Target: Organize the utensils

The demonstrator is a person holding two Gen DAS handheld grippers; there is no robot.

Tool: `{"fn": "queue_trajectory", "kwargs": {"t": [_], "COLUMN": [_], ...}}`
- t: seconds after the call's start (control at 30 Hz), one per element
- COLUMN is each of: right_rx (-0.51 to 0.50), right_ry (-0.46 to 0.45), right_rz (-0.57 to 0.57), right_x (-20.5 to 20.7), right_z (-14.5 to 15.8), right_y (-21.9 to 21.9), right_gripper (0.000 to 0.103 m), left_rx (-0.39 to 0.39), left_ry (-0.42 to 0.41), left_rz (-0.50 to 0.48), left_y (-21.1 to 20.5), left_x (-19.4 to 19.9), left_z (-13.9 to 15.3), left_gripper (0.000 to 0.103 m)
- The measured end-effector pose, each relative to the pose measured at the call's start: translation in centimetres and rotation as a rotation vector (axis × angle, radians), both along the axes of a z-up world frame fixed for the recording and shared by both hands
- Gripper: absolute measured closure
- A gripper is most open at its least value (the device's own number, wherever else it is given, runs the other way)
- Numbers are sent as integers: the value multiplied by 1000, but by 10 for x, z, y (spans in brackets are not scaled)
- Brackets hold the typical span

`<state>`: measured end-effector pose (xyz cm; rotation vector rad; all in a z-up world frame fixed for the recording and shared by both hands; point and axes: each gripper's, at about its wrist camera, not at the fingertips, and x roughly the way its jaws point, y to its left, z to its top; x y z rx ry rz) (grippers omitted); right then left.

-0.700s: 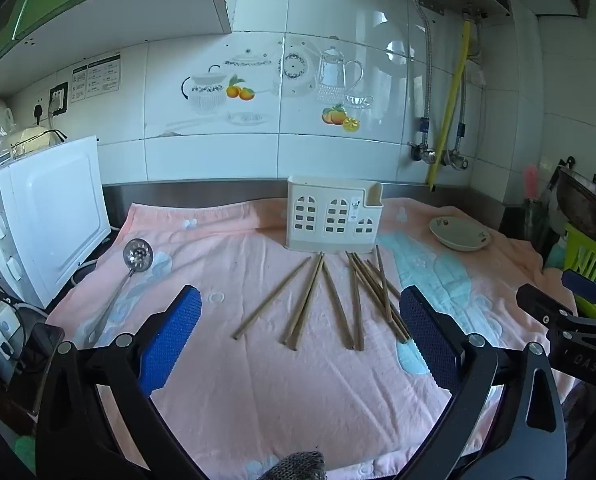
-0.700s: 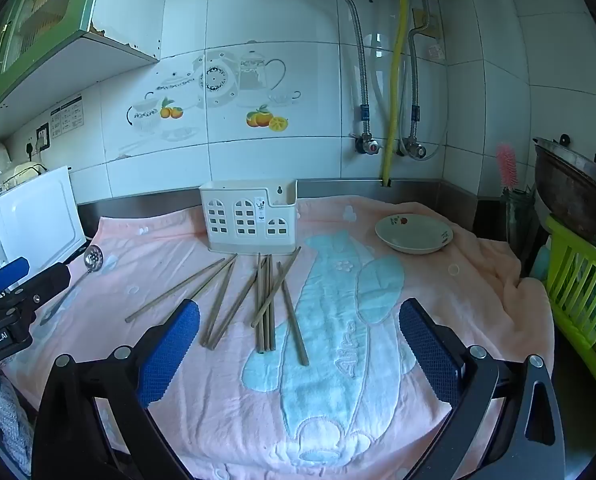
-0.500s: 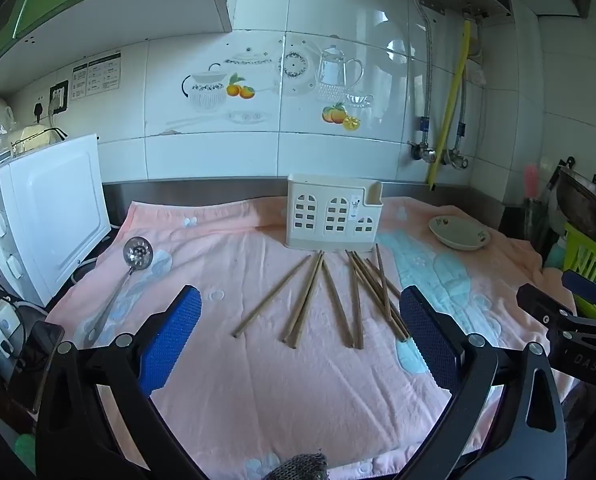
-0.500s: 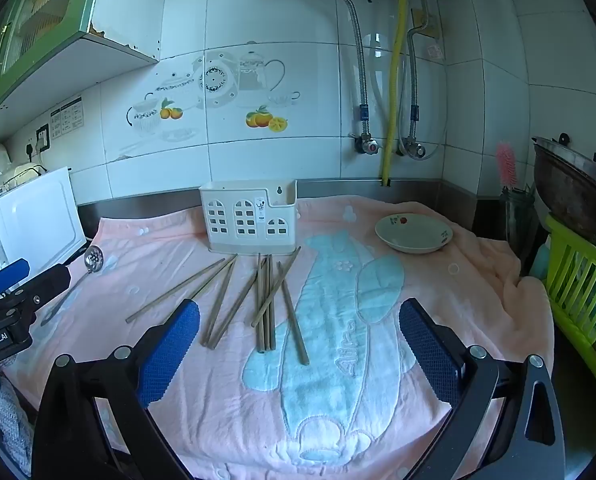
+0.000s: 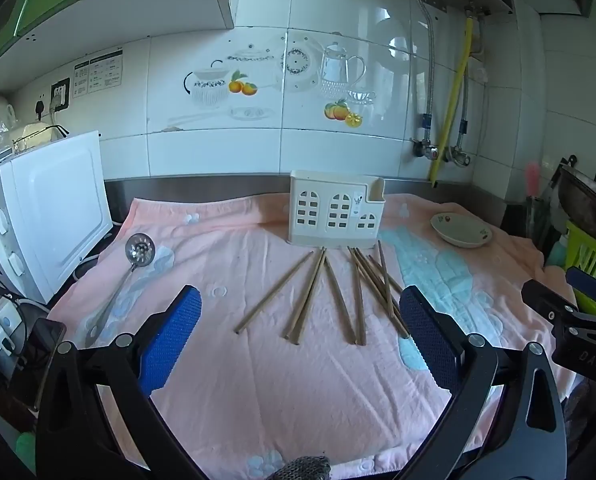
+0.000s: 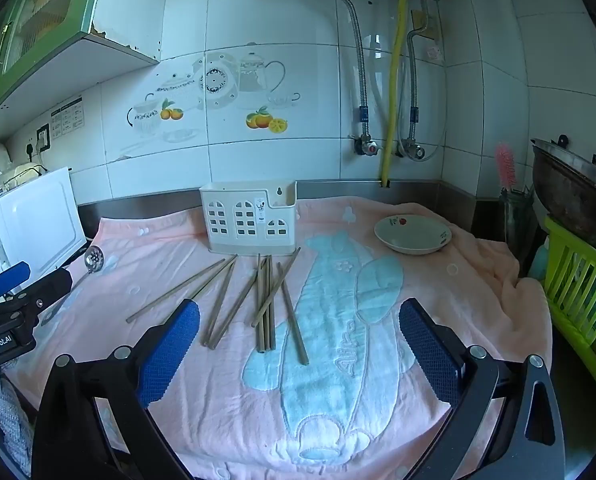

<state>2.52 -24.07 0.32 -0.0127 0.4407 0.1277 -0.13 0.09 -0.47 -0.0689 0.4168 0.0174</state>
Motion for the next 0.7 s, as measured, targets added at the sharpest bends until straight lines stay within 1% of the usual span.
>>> {"fn": "queue_trajectory", "kwargs": {"t": [0.7], "right_rx": [-4], "right_ry": [13], "right_rz": [7], "right_x": [4], "right_z": [-4], "right_y": [3], "right_gripper": [6], "left_rx": [-7], "left_ry": [11], "left_rz": [8], "left_y": [1], "left_x": [4], "left_z": [-5], "left_gripper": [5]}}
